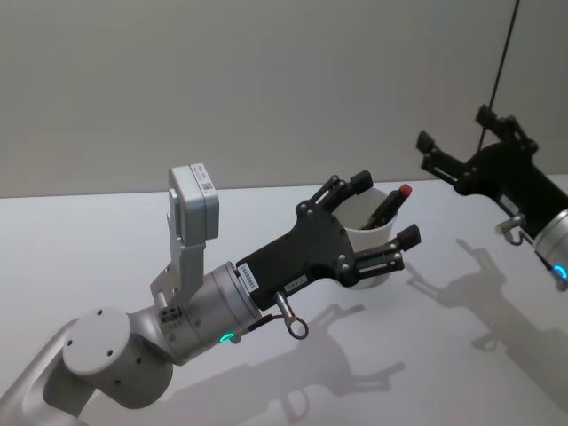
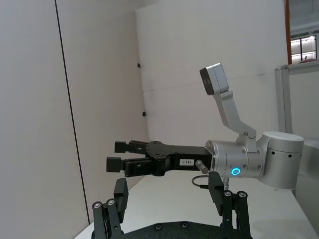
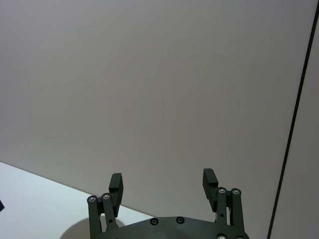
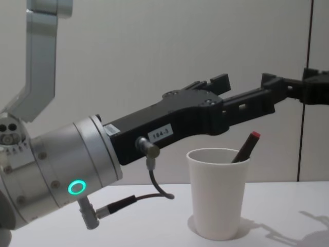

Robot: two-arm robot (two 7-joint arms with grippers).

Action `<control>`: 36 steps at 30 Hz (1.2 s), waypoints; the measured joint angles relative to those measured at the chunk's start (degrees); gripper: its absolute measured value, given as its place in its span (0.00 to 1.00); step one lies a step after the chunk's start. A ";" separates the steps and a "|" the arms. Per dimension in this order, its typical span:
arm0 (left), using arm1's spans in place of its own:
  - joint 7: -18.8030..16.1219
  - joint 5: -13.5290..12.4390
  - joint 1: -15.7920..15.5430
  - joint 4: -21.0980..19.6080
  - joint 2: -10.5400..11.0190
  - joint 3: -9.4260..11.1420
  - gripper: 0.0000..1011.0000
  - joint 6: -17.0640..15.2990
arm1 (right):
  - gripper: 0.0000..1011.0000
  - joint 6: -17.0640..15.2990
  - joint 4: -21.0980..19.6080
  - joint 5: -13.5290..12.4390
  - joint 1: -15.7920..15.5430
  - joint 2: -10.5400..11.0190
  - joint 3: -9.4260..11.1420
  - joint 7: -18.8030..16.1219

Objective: Place the pen into the pen holder.

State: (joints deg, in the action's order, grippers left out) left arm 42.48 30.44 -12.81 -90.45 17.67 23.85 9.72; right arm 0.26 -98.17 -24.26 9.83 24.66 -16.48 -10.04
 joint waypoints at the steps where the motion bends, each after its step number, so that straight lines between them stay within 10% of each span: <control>1: -0.13 -0.04 0.00 0.00 0.00 0.00 0.99 -0.03 | 0.99 0.00 0.00 0.00 0.00 -0.03 0.01 0.00; 36: -24.04 -10.87 -0.42 -1.60 2.45 1.25 0.99 -6.08 | 0.99 -2.22 -3.08 7.75 -10.63 -5.31 3.57 6.23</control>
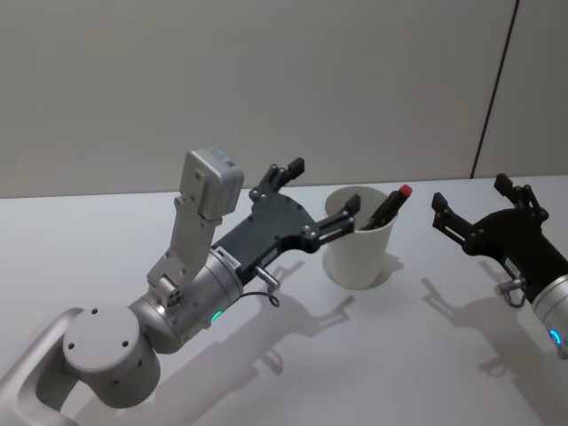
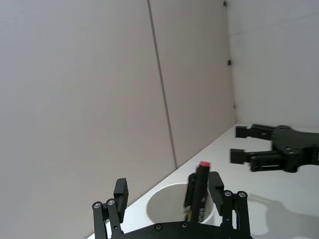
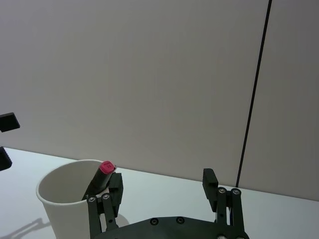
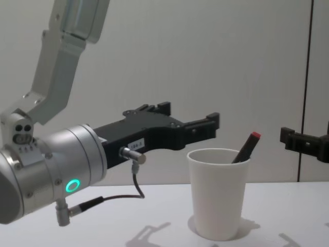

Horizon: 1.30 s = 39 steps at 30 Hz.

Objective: Place the pen into the pen holder.

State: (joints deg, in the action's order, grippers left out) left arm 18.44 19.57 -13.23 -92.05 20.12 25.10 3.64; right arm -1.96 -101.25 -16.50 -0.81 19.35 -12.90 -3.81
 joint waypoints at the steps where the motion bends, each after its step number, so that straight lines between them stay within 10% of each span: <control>1: -0.53 -0.26 -0.01 -0.03 0.05 0.03 0.99 -0.14 | 0.99 0.00 0.01 0.01 -0.01 -0.01 0.00 0.00; 24: -16.57 -7.57 -0.33 -1.11 1.69 0.89 0.99 -4.16 | 0.99 0.02 0.02 0.04 -0.03 -0.01 -0.04 -0.02; 39: -17.89 -8.16 -0.36 -1.18 1.81 0.96 0.99 -4.51 | 0.99 0.02 0.02 0.04 -0.03 -0.01 -0.04 -0.02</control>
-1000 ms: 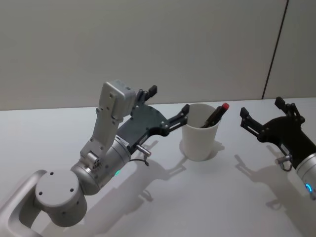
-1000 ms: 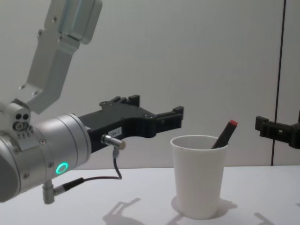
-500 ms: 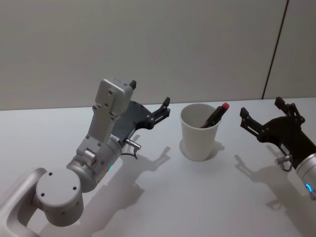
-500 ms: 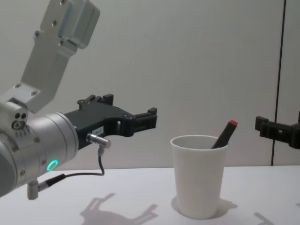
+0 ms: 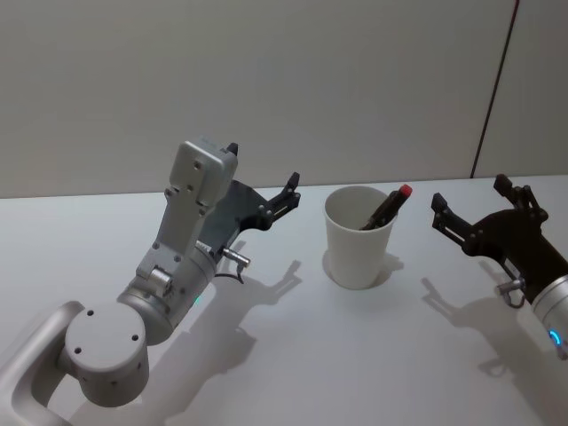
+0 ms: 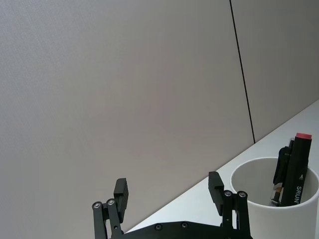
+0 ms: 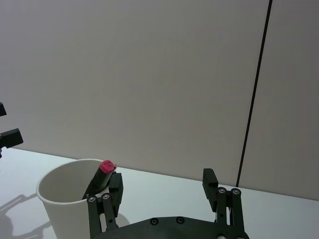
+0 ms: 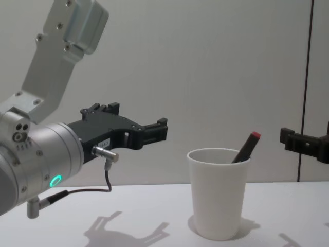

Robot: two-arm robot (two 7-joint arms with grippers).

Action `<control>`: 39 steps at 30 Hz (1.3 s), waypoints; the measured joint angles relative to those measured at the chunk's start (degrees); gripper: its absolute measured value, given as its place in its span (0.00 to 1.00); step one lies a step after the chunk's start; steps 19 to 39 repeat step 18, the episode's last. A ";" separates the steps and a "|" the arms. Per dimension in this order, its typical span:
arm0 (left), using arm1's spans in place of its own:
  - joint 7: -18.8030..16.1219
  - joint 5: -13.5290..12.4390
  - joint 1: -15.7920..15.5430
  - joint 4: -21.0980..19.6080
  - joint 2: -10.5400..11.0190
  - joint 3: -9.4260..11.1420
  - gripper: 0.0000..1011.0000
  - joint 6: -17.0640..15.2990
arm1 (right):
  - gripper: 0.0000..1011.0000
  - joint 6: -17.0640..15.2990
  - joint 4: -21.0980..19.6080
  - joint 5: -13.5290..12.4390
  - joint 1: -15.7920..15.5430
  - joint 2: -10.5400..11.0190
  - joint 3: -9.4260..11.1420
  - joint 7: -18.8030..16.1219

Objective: Place the pen into the pen holder.

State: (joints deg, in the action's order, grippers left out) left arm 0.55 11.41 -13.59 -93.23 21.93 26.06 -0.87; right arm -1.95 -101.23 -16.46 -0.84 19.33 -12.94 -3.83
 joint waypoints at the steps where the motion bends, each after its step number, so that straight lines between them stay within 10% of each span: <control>1: 0.00 0.00 0.00 0.00 -0.01 0.00 0.99 0.00 | 0.99 0.00 0.00 0.00 0.00 0.00 0.00 0.00; 39: 0.00 0.03 0.00 0.03 -0.03 -0.04 0.99 0.04 | 0.99 0.00 0.00 0.00 0.00 0.00 0.00 0.00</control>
